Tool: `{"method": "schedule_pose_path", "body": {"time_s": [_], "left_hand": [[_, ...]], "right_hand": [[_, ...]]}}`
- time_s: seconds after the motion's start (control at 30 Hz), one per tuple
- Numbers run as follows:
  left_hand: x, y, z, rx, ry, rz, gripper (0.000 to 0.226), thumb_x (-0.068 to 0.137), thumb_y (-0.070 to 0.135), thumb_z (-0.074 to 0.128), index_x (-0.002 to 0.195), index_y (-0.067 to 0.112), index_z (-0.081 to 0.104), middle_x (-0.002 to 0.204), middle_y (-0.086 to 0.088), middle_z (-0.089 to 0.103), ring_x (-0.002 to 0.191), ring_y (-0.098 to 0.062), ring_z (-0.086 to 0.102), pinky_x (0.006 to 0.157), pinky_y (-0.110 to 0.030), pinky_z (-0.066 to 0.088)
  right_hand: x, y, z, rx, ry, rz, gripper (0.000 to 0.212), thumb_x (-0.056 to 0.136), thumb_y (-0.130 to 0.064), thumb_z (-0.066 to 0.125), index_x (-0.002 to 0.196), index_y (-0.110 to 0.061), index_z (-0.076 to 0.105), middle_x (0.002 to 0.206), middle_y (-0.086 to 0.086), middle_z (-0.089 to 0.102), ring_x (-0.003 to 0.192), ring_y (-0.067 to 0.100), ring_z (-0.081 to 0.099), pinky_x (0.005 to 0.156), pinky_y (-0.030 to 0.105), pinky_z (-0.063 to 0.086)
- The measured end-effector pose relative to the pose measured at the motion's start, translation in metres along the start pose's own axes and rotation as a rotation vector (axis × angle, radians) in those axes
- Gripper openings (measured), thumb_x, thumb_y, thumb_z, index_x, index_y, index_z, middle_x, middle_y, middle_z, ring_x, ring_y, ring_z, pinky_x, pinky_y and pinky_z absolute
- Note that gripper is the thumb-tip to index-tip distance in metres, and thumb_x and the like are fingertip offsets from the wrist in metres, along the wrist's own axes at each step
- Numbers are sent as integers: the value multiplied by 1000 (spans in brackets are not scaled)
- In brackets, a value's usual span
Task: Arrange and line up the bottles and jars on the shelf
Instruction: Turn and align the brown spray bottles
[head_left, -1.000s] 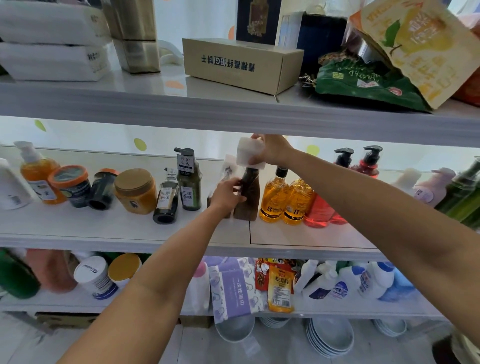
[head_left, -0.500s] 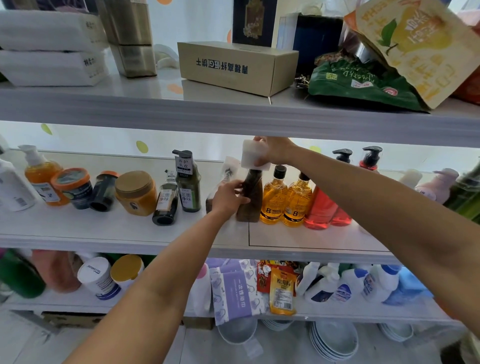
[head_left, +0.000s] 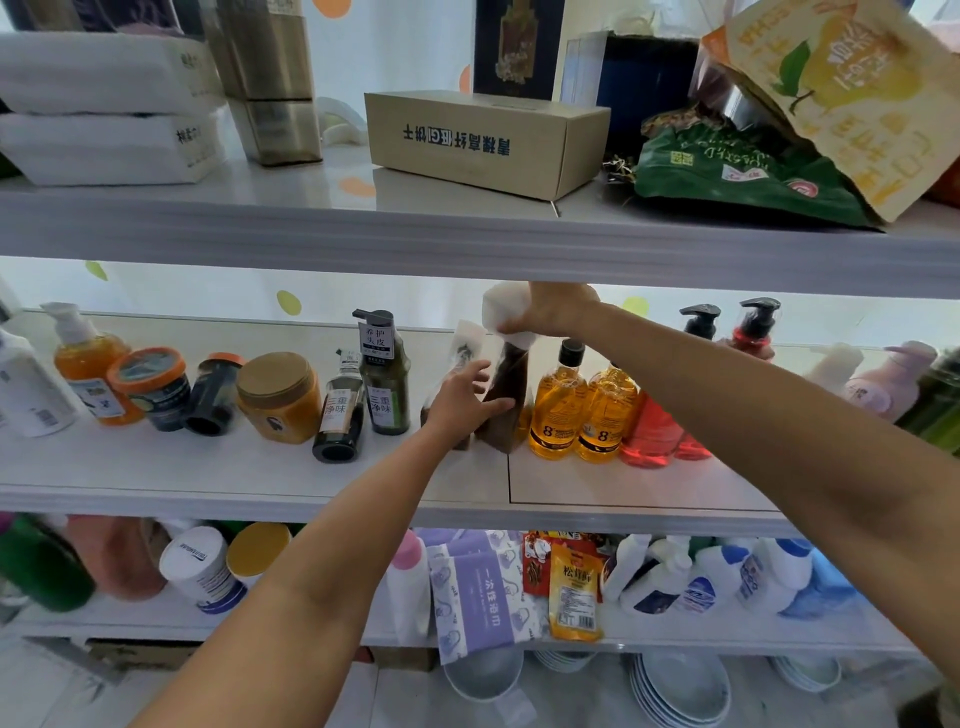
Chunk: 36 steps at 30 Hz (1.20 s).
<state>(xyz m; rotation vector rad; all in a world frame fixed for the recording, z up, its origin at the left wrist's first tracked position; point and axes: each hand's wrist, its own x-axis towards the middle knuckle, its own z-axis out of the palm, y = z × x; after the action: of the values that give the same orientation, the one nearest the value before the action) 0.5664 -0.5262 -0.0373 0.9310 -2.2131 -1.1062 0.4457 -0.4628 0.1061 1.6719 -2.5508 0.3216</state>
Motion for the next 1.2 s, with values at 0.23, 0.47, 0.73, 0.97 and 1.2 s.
{"method": "schedule_pose_path", "body": {"time_s": [0.23, 0.47, 0.73, 0.97, 1.2], "left_hand": [[7, 6, 10, -1, 59, -25, 51, 81, 28, 72, 124, 10, 50, 119, -10, 63, 103, -23, 62, 87, -38, 54], [9, 1, 5, -38, 47, -2, 68, 80, 27, 74, 136, 11, 41, 132, -11, 54, 120, -26, 50, 95, -36, 44], [16, -1, -1, -217, -75, -78, 56, 81, 12, 71, 131, 10, 48, 132, -12, 54, 124, -30, 47, 99, -37, 41], [15, 6, 9, -50, 13, -38, 69, 68, 27, 84, 124, 9, 47, 119, -8, 56, 109, -21, 51, 93, -35, 48], [15, 5, 1, -98, -9, -66, 59, 73, 16, 80, 122, 5, 49, 121, -14, 59, 115, -29, 54, 96, -44, 50]], "right_hand": [[3, 3, -11, 145, -291, -167, 93, 71, -16, 80, 147, -18, 26, 143, 8, 38, 128, 27, 38, 102, 34, 36], [1, -14, 0, 142, -102, -59, 78, 66, -52, 77, 125, -10, 47, 114, 9, 61, 88, 23, 63, 73, 31, 53], [8, -10, -15, 149, -240, -63, 68, 74, -37, 76, 130, -12, 48, 128, 8, 54, 114, 25, 50, 90, 30, 39], [-5, -20, -3, -102, -135, -138, 84, 77, -63, 60, 139, -15, 33, 142, 10, 41, 129, 30, 41, 102, 40, 37], [-6, -5, -13, -106, -106, -178, 48, 71, -46, 73, 102, -13, 56, 90, 1, 54, 90, 20, 54, 70, 27, 38]]}}
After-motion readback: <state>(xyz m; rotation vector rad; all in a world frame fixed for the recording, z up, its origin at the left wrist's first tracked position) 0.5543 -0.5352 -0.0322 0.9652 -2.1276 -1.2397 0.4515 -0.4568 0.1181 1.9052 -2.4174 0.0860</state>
